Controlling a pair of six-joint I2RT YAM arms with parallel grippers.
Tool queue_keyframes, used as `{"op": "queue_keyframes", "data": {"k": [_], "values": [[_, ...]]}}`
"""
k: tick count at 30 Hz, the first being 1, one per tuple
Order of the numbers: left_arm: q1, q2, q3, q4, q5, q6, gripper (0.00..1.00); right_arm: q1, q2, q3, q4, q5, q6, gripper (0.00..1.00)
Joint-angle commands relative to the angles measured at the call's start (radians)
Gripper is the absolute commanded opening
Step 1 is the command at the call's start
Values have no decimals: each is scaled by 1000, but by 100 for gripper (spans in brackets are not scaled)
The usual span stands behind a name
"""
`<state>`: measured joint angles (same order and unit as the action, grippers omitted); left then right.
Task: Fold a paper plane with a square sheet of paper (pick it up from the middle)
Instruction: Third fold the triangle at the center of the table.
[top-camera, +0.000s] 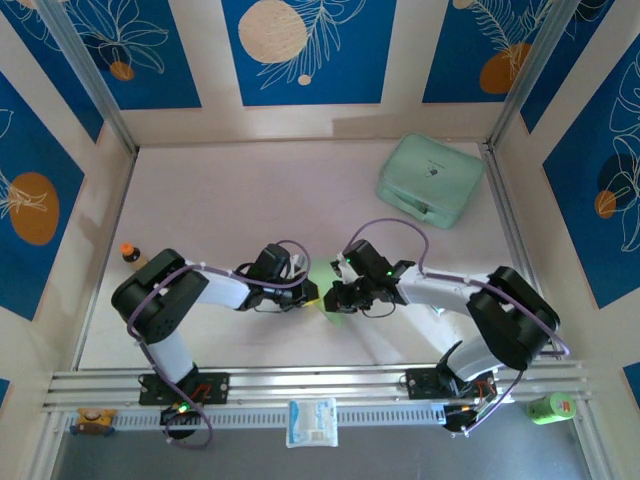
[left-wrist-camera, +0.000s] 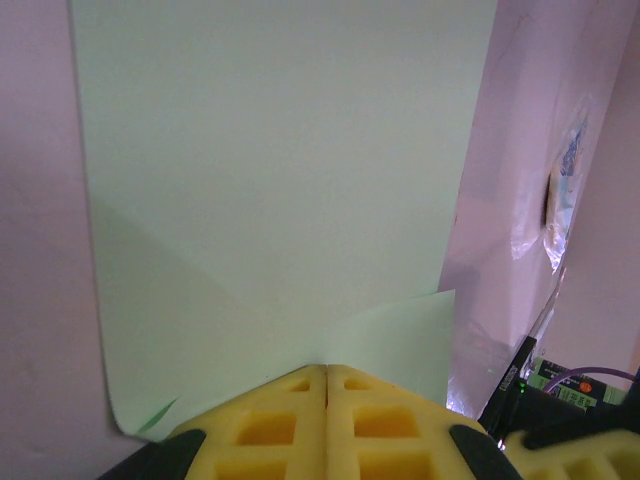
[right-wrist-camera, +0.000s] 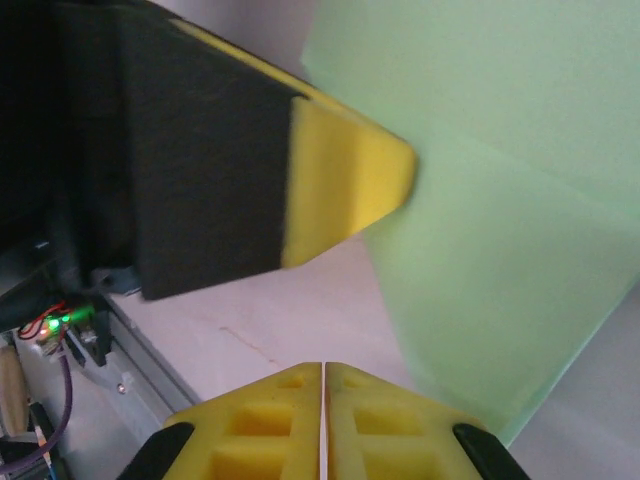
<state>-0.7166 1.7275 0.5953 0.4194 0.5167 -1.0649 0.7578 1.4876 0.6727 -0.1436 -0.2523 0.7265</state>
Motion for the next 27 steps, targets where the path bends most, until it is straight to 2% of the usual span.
{"op": "queue_keyframes", "data": {"k": [1, 14, 21, 23, 27], "values": [[-2, 23, -26, -45, -31, 14, 0, -7, 36, 31, -35, 0, -25, 10], [-1, 1, 10, -48, -9, 49, 0, -37, 92, -64, -7, 22, -18, 9], [-4, -89, 45, -102, -20, 77, 13, -37, 102, -65, -10, 32, -7, 8], [-9, -108, 37, -110, -28, 73, 13, -37, 103, -63, -13, 33, -6, 8], [-25, -102, 21, -92, -15, 49, 7, -37, 91, -71, -2, 37, -8, 8]]}}
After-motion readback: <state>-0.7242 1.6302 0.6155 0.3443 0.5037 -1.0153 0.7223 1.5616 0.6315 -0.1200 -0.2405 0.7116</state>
